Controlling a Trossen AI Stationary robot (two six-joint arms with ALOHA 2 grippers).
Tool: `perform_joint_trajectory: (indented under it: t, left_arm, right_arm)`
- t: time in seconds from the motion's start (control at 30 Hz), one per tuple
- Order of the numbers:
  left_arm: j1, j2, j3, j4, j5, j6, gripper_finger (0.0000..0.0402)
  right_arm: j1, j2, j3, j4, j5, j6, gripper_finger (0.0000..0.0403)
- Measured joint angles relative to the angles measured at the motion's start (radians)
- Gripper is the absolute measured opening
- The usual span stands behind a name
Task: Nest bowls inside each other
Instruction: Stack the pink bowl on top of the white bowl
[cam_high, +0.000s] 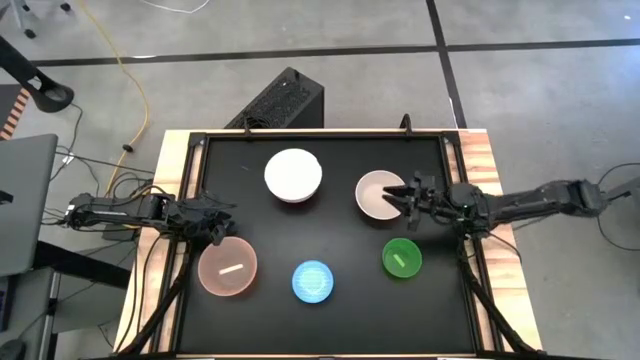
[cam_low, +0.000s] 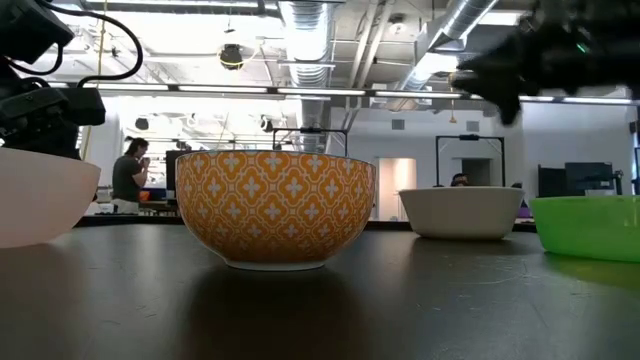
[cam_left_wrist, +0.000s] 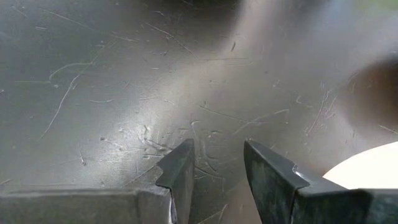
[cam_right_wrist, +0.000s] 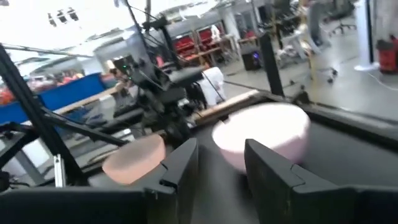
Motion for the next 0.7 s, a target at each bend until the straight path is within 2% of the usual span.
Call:
perform_joint_trajectory:
  t: [0.07, 0.23, 0.47, 0.6, 0.7]
  left_arm:
    - [0.0, 0.0, 0.0, 0.0, 0.0, 0.0, 0.0128]
    - [0.0, 0.0, 0.0, 0.0, 0.0, 0.0, 0.0128]
    - [0.0, 0.0, 0.0, 0.0, 0.001, 0.0, 0.0128]
    - [0.0, 0.0, 0.0, 0.0, 0.001, 0.0, 0.0128]
    - [0.0, 0.0, 0.0, 0.0, 0.001, 0.0, 0.0128]
  right_arm:
    - [0.037, 0.111, 0.106, -0.017, -0.002, -0.032, 0.0159]
    - [0.136, 0.414, 0.42, -0.185, 0.005, -0.15, 0.0173]
    - [0.224, 0.775, 0.904, -0.515, 0.004, -0.272, 0.0202]
    - [0.26, 0.97, 1.113, -0.549, -0.009, -0.373, 0.0217]
    - [0.275, 1.096, 1.263, -0.587, -0.069, -0.44, 0.0223]
